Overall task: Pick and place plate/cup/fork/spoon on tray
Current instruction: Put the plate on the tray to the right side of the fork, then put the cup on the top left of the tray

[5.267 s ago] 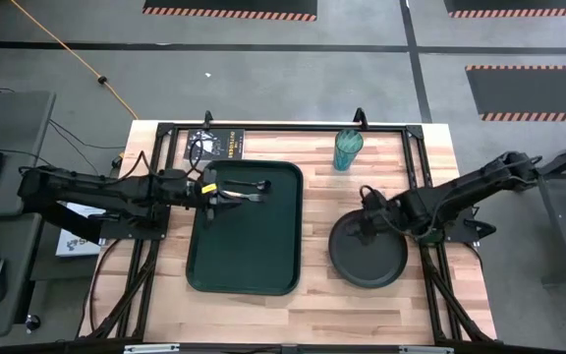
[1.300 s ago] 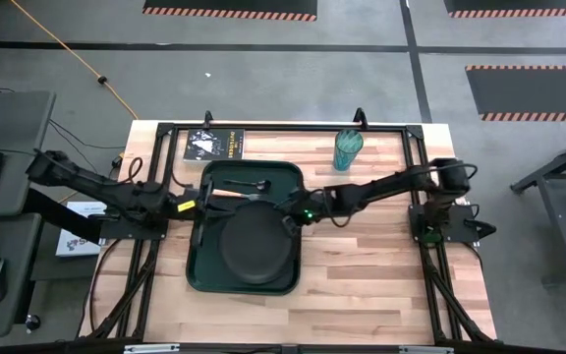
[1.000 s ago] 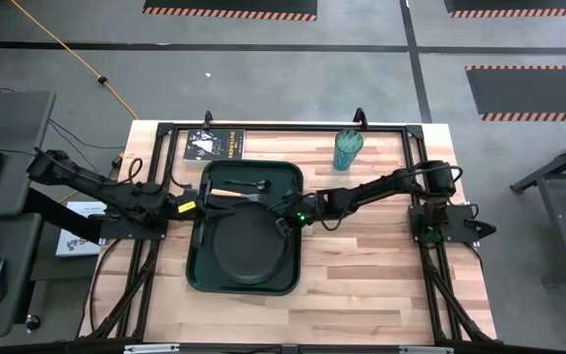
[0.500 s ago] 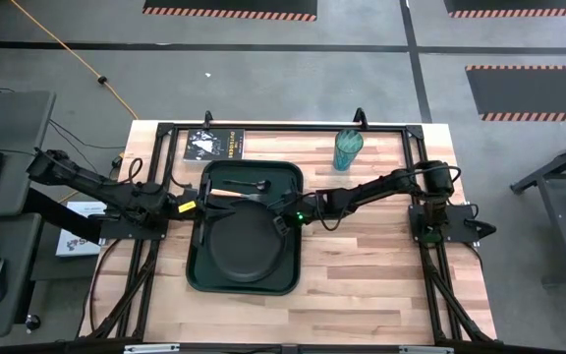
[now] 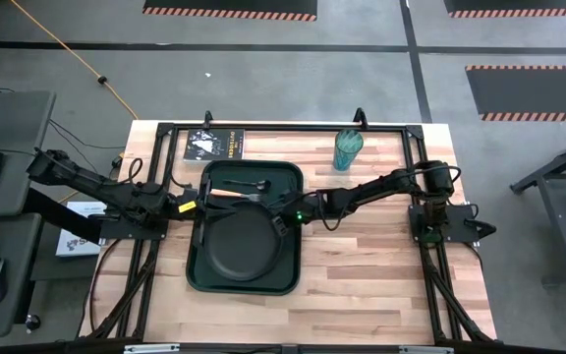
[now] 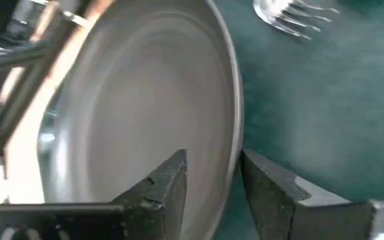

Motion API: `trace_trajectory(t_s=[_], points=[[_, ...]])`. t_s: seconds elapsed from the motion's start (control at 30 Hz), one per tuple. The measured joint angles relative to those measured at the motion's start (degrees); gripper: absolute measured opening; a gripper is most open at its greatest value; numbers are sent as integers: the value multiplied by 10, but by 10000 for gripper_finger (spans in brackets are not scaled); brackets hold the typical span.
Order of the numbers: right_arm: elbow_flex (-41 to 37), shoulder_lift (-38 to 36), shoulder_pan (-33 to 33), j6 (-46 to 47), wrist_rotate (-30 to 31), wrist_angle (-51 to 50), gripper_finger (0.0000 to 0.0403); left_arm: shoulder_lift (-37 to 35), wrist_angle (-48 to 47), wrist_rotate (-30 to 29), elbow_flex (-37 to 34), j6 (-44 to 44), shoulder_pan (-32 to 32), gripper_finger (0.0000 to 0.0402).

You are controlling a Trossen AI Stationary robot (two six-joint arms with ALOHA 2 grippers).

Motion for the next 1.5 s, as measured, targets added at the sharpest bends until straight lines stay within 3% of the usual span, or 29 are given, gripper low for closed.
trace_trajectory(t_s=[0.23, 0.5, 0.67, 0.77, 0.87, 1.0, 1.1, 1.37, 1.5], points=[[0, 0, 0, -24, -42, 33, 136, 0, -3, 0, 0, 0, 0, 0], [0, -1, -3, -56, -21, 21, 136, 0, -5, 0, 0, -4, 0, 0], [-1, -35, -14, -142, -12, -8, 137, 0, -11, 0, 0, -5, 0, 0], [-1, -79, -17, -199, 23, -66, 137, 0, -18, 0, 0, -6, 0, 0], [-2, -128, -11, -233, 101, -150, 137, 0, -26, 0, 0, -6, 0, 0], [-2, -174, 12, -232, 220, -277, 137, 0, -29, -1, 0, -5, 1, 0], [-2, -195, 29, -208, 268, -356, 137, 0, -30, -6, 0, -5, 1, 0], [-11, -205, 58, -82, 337, -572, 137, 0, -41, -7, 0, -5, 1, 0], [-95, -245, 66, -6, 322, -560, 137, 0, -43, -7, 0, -5, 1, 0]])
